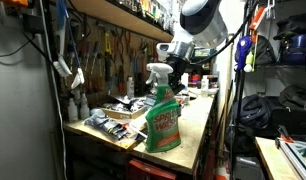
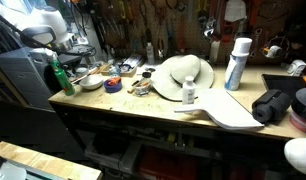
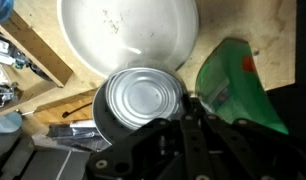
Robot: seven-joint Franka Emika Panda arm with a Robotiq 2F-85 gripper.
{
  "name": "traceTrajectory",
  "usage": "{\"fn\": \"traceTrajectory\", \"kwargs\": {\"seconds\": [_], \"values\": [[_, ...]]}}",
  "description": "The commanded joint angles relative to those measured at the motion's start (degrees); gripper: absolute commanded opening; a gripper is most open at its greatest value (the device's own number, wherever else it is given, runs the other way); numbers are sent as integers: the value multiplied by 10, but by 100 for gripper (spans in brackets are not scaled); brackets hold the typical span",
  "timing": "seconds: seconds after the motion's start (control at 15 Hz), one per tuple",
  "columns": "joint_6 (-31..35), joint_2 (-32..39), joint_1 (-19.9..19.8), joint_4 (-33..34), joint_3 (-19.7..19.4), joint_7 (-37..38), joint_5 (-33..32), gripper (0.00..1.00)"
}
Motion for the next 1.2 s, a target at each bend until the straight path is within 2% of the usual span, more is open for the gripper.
{"fn": "traceTrajectory", "kwargs": {"seconds": [0.0, 0.13, 0.33, 0.73, 0.8, 0.87, 0.93, 1.13], "values": [[-29, 50, -116, 27, 65, -50, -5, 1], [-12, 75, -159, 36, 98, -58, -10, 1], [-12, 99, -203, 48, 144, -60, -22, 1], [-3, 131, -251, 68, 202, -43, -65, 1], [-8, 133, -256, 71, 207, -40, -71, 28], [-18, 134, -261, 73, 211, -39, -77, 29], [-29, 132, -267, 74, 216, -50, -68, 36], [-83, 103, -285, 77, 226, -136, 25, 58]]}}
